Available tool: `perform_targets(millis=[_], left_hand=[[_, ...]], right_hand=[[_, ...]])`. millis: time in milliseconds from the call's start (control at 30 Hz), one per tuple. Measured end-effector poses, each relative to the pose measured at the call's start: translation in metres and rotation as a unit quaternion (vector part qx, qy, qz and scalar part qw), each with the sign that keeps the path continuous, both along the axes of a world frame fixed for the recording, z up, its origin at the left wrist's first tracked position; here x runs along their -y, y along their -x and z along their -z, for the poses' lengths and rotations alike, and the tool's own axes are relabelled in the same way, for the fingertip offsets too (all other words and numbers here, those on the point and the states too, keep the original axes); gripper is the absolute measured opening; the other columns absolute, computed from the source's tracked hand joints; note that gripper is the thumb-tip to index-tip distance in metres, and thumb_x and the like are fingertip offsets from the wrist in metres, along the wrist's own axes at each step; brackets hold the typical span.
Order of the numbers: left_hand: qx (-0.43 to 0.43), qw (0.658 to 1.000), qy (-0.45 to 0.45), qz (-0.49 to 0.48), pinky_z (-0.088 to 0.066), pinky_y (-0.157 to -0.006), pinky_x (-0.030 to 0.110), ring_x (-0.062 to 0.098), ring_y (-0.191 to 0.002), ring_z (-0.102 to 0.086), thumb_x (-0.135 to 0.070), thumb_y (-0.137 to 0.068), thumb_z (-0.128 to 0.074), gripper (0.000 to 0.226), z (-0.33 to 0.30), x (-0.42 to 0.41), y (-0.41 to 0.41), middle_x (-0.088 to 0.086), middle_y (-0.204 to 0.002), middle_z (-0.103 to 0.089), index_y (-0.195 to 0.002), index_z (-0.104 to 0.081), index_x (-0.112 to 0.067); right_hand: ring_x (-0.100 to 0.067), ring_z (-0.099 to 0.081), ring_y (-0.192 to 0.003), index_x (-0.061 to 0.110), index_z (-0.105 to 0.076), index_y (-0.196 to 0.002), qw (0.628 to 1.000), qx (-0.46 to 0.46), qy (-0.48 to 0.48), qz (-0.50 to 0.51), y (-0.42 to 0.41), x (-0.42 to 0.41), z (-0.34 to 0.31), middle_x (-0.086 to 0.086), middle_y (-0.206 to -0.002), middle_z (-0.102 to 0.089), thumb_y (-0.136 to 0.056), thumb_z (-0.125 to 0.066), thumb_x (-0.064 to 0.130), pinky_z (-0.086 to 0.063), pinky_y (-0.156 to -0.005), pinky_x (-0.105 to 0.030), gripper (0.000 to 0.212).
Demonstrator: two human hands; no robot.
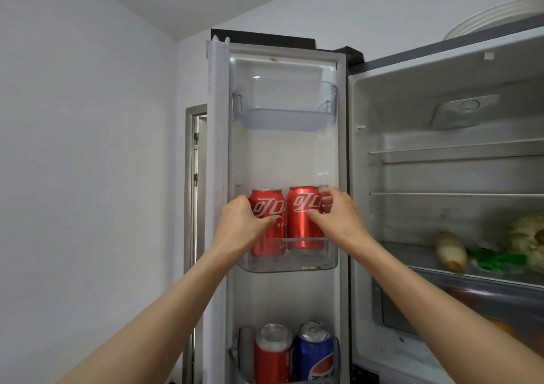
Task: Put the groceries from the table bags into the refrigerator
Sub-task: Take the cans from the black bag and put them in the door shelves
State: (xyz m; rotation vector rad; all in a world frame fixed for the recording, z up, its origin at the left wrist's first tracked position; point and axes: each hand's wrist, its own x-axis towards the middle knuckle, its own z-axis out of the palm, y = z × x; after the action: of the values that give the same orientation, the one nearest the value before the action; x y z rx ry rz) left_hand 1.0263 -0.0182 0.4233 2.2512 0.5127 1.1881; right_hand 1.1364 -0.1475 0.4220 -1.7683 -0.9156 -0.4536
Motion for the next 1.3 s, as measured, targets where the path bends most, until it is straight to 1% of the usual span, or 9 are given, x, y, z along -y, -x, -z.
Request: perform_targets(millis=[233, 433, 567, 700, 833, 933, 1100, 1200, 1300], left_hand=[[0.008, 1.000, -0.018, 0.007, -0.045, -0.085, 0.027, 0.022, -0.109, -0.057, -0.029, -0.082, -0.068, 0.053, 0.003, 0.007, 0.007, 0.009, -0.123, -0.058, -0.126, -0.049, -0.006], [0.014, 0.993, -0.120, 0.009, -0.028, -0.087, 0.013, 0.016, -0.119, -0.046, -0.028, -0.091, -0.055, 0.049, 0.008, 0.018, 0.037, 0.006, -0.132, -0.048, -0.135, -0.040, -0.012], [0.000, 0.954, -0.289, -0.081, -0.030, -0.106, 0.033, 0.023, -0.133, -0.034, -0.031, -0.093, -0.046, 0.051, 0.009, 0.009, 0.074, 0.008, -0.140, -0.041, -0.139, -0.036, -0.012], [-0.041, 0.920, -0.356, -0.158, -0.029, -0.107, 0.048, 0.033, -0.135, -0.033, -0.041, -0.086, -0.036, 0.058, 0.011, -0.014, 0.133, 0.013, -0.142, -0.042, -0.138, -0.040, -0.016], [-0.106, 0.907, -0.350, -0.209, -0.020, -0.112, 0.052, 0.030, -0.139, -0.025, -0.050, -0.087, -0.024, 0.063, 0.032, -0.044, 0.212, 0.010, -0.149, -0.033, -0.143, -0.030, -0.023], [-0.155, 0.902, -0.326, -0.237, -0.016, -0.112, 0.053, 0.028, -0.141, -0.020, -0.054, -0.085, -0.013, 0.068, 0.063, -0.066, 0.285, 0.007, -0.151, -0.029, -0.145, -0.027, -0.024], [-0.223, 0.896, -0.266, -0.278, -0.008, -0.114, 0.051, 0.027, -0.143, -0.013, -0.054, -0.083, -0.006, 0.071, 0.121, -0.093, 0.402, 0.005, -0.154, -0.022, -0.146, -0.021, -0.025], [-0.258, 0.890, -0.213, -0.311, -0.002, -0.114, 0.048, 0.024, -0.144, -0.005, -0.055, -0.082, -0.003, 0.072, 0.161, -0.104, 0.477, 0.003, -0.156, -0.014, -0.147, -0.015, -0.027], [-0.277, 0.884, -0.149, -0.346, 0.001, -0.115, 0.047, 0.021, -0.145, 0.001, -0.052, -0.087, -0.011, 0.064, 0.205, -0.112, 0.544, 0.000, -0.157, -0.008, -0.147, -0.011, -0.030]], right_hand=[[-0.024, -0.050, -0.120, 0.012, -0.043, -0.134, 0.999, -0.017, 0.035, 0.014, 0.004, 0.007, 0.009, -0.009, -0.135, -0.047, -0.089, -0.060, 0.026, -0.046, -0.100, -0.043, 0.050], [-0.021, -0.047, -0.123, 0.015, -0.036, -0.139, 0.996, 0.057, 0.067, 0.029, 0.030, 0.013, 0.016, -0.006, -0.138, -0.044, -0.093, -0.053, 0.032, -0.042, -0.101, -0.036, 0.052], [-0.022, -0.041, -0.128, 0.013, -0.036, -0.140, 0.977, 0.180, 0.099, 0.053, 0.065, 0.010, 0.010, -0.007, -0.140, -0.042, -0.093, -0.052, 0.032, -0.034, -0.108, -0.036, 0.053], [-0.024, -0.038, -0.132, 0.013, -0.036, -0.141, 0.945, 0.297, 0.126, 0.060, 0.118, -0.015, 0.009, -0.008, -0.143, -0.041, -0.092, -0.051, 0.034, -0.028, -0.112, -0.040, 0.056], [-0.024, -0.032, -0.137, 0.017, -0.030, -0.144, 0.935, 0.324, 0.143, 0.023, 0.185, -0.051, 0.030, -0.008, -0.148, -0.036, -0.092, -0.049, 0.037, -0.022, -0.114, -0.048, 0.059], [-0.029, -0.037, -0.135, 0.015, -0.035, -0.142, 0.936, 0.326, 0.131, -0.014, 0.246, -0.081, 0.061, -0.012, -0.145, -0.040, -0.090, -0.048, 0.041, -0.028, -0.111, -0.054, 0.059], [-0.022, -0.016, -0.144, 0.023, -0.018, -0.148, 0.939, 0.273, 0.182, -0.105, 0.349, -0.126, 0.118, -0.005, -0.156, -0.019, -0.095, -0.037, 0.047, -0.011, -0.117, -0.049, 0.062], [-0.023, -0.016, -0.144, 0.022, -0.018, -0.148, 0.930, 0.260, 0.197, -0.167, 0.416, -0.154, 0.157, -0.006, -0.156, -0.019, -0.094, -0.032, 0.050, -0.014, -0.116, -0.051, 0.063], [-0.023, -0.013, -0.145, 0.024, -0.016, -0.149, 0.919, 0.243, 0.220, -0.220, 0.480, -0.181, 0.196, -0.005, -0.157, -0.015, -0.095, -0.032, 0.050, -0.010, -0.117, -0.050, 0.062]])
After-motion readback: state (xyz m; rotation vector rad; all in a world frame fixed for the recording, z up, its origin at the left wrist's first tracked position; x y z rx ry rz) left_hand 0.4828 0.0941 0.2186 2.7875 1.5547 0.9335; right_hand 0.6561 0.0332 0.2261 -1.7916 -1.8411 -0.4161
